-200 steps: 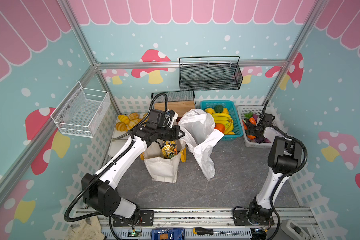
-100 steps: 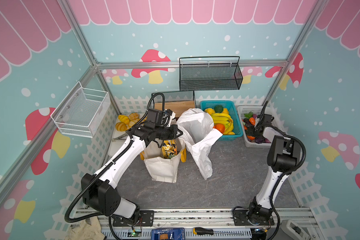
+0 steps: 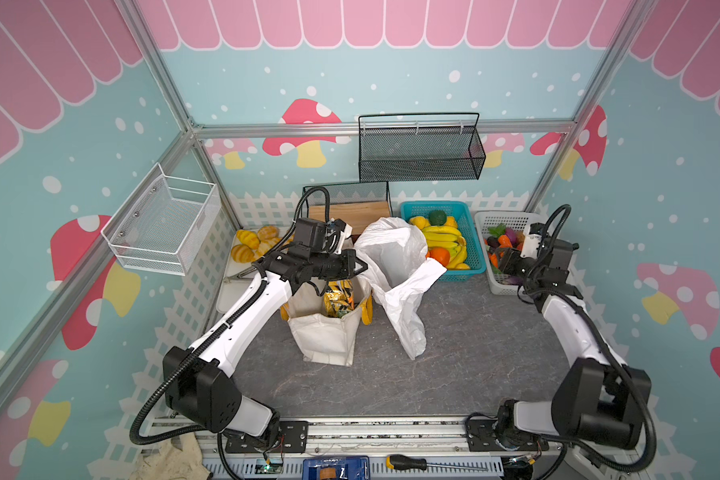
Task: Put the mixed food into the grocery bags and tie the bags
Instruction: 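Grasp the orange pumpkin with the right gripper and lift it, then carry the pumpkin into the white plastic bag held by the left gripper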
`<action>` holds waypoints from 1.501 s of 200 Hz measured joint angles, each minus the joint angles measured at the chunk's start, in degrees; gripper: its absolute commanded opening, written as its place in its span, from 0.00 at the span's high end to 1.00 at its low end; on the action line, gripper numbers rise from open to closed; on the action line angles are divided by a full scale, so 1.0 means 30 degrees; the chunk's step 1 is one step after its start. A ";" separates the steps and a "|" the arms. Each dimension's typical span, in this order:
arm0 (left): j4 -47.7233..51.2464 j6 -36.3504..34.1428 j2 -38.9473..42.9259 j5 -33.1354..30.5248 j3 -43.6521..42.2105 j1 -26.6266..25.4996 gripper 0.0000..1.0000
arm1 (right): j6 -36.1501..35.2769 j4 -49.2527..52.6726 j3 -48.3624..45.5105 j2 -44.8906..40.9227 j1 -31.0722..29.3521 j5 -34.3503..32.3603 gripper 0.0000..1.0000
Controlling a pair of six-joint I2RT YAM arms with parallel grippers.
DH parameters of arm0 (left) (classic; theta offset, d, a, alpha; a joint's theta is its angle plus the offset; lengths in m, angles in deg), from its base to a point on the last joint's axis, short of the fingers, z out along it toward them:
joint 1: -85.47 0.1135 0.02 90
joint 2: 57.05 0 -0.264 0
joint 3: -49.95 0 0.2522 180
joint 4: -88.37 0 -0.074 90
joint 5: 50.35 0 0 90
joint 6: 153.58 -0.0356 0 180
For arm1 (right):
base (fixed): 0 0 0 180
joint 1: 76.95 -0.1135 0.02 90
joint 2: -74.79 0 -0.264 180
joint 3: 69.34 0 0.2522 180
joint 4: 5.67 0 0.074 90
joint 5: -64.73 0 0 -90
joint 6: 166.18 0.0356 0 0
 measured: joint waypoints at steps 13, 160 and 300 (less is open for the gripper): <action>-0.0197 0.0087 -0.0066 0.0342 -0.0087 0.0000 1.00 | 0.0029 -0.0131 -0.0306 -0.1115 -0.1530 0.1056 0.68; -0.1137 0.0284 -0.0255 0.2076 -0.0124 0.0015 1.00 | -0.0882 -0.3934 0.3468 0.4364 -0.6521 0.9559 0.67; -0.1137 0.0131 -0.0255 0.2229 -0.0131 0.0022 1.00 | -0.6266 -0.2958 0.6659 0.7868 -0.8597 1.0703 0.65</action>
